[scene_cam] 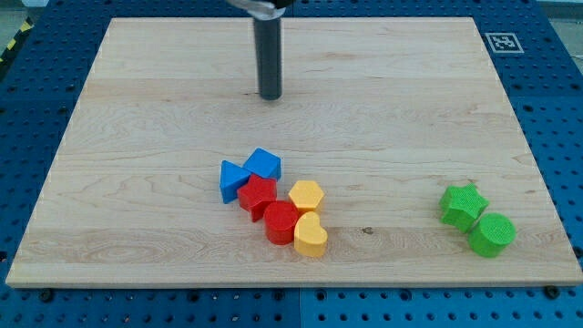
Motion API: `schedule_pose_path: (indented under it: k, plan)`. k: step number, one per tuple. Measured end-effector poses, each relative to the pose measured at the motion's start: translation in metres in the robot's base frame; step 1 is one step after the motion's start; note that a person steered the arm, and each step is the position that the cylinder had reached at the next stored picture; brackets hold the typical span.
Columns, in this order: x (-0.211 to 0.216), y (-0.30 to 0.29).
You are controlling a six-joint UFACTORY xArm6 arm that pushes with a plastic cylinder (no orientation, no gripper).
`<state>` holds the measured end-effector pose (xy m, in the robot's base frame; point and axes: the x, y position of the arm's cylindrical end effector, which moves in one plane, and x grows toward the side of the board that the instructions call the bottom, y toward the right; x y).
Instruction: Push the group of blocks up a bit
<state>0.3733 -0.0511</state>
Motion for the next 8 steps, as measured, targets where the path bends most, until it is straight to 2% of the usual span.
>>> schedule_pose_path:
  k: [2, 3, 4, 5, 7, 8]
  plan:
    - [0.089, -0.134]
    - [0.152, -0.138]
    - [0.209, -0.090]
    - [0.231, -0.040]
    - [0.231, 0.015]
    - [0.225, 0.016]
